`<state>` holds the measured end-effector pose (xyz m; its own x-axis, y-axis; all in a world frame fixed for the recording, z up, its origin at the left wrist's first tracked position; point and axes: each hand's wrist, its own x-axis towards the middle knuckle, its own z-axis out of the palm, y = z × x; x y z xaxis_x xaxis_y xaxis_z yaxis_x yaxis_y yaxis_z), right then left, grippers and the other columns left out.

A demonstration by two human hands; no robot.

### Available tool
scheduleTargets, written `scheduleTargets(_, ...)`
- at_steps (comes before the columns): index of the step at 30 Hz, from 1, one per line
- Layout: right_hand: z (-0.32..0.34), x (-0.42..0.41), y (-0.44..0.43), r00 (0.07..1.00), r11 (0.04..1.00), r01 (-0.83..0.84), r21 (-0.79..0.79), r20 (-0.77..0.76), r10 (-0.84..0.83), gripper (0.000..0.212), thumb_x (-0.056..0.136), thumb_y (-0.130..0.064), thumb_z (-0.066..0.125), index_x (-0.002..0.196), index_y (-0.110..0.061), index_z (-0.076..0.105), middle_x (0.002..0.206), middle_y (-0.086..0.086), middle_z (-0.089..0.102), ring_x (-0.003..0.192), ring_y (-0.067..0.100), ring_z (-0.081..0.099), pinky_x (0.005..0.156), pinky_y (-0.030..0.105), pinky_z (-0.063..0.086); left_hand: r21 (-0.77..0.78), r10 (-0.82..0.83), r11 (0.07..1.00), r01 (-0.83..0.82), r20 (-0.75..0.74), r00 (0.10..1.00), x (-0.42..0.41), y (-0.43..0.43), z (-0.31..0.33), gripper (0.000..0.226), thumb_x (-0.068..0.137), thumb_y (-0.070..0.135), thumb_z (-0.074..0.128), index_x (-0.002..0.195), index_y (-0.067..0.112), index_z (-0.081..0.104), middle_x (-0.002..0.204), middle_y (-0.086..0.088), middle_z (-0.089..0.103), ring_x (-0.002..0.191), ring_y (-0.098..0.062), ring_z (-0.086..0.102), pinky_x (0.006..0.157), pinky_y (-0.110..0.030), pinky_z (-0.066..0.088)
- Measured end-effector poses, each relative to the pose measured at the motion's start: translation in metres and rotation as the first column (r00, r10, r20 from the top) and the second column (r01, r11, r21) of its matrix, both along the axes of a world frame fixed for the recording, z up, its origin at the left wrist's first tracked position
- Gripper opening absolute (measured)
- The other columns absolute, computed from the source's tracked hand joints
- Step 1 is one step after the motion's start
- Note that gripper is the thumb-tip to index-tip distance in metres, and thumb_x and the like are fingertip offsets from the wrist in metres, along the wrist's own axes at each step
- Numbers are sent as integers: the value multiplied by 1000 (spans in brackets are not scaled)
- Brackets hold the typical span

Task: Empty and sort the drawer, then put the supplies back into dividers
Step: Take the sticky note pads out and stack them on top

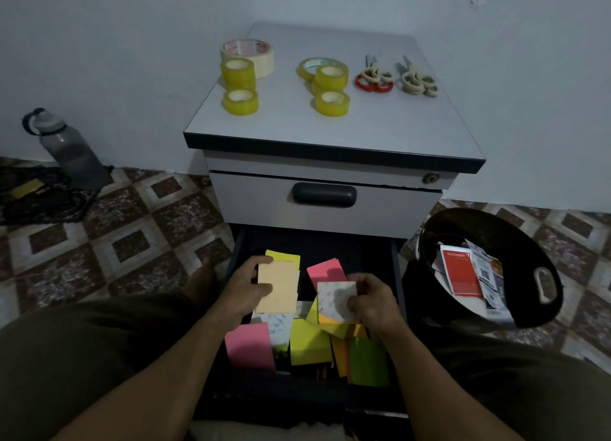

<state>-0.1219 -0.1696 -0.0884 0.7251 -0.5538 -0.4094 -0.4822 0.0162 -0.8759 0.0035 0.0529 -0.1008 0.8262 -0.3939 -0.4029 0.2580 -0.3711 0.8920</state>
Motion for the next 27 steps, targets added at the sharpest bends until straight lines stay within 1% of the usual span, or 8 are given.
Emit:
scheduleTargets(2, -4, -2, 0, 997, 998, -61, -7, -44, 60, 44, 77, 23, 54, 107, -8, 63, 101, 10, 66, 86, 22, 65, 65, 33, 56, 50, -9, 999, 8, 30, 1000, 0, -1, -4, 55, 91, -8, 54, 129, 32, 53, 114, -5, 61, 97, -25, 65, 73, -37, 56)
scheduleTargets(5, -13, -8, 11, 974, 976, -190, -103, -143, 175, 48, 76, 10, 62, 120, -9, 61, 111, 9, 67, 101, 27, 66, 84, 43, 57, 152, -48, 988, 41, 47, 998, -1, -1, -8, 56, 90, -7, 48, 129, 35, 50, 112, -7, 60, 95, -25, 61, 73, -35, 53)
scheduleTargets(10, -14, -11, 23, 955, 950, -171, -260, -280, 96, 41, 79, -6, 67, 119, -14, 57, 106, 5, 64, 93, 19, 59, 73, 22, 43, 247, -99, 965, 93, 12, 995, -1, -1, -12, 61, 89, -8, 40, 131, 35, 44, 105, -10, 54, 86, -20, 54, 61, -25, 45)
scheduleTargets(15, -20, -9, 31, 974, 988, -109, -113, -213, 83, 44, 71, -2, 75, 111, -15, 60, 109, 9, 68, 100, 26, 66, 84, 44, 58, 229, -67, 971, 65, 2, 998, -2, 0, -15, 60, 90, -9, 42, 135, 31, 45, 113, -10, 55, 94, -21, 56, 73, -31, 51)
scheduleTargets(17, -23, -10, 32, 964, 979, -152, -134, -237, 117, 39, 72, -12, 78, 108, -14, 62, 102, 3, 67, 94, 22, 66, 72, 26, 58, 216, -48, 975, 46, 1, 999, -4, 1, -15, 59, 91, -8, 43, 134, 33, 45, 111, -10, 57, 91, -21, 57, 72, -32, 52)
scheduleTargets(19, -20, -11, 35, 931, 954, -261, -146, -299, 209, 42, 77, -23, 80, 112, -18, 58, 102, 0, 63, 88, 15, 61, 58, 9, 47, 212, -35, 977, 35, -2, 999, -5, 0, -14, 58, 92, -7, 44, 133, 34, 45, 110, -10, 57, 89, -20, 57, 71, -32, 51)
scheduleTargets(23, -14, -11, 48, 891, 894, -389, -221, -337, 305, 70, 77, -32, 80, 135, -25, 42, 123, 6, 58, 110, 24, 59, 78, 22, 46, 201, -24, 979, 24, 0, 1000, -7, 1, -13, 58, 92, -6, 45, 133, 35, 46, 112, -10, 56, 93, -23, 58, 73, -36, 52)
scheduleTargets(27, -16, -18, 58, 924, 892, -352, -284, -260, 281, 65, 79, -19, 75, 136, -30, 43, 117, 0, 61, 105, 19, 60, 77, 21, 48, 196, -13, 980, 11, 12, 1000, -9, 1, -11, 58, 92, -6, 45, 132, 36, 47, 113, -10, 57, 92, -21, 58, 74, -36, 53)
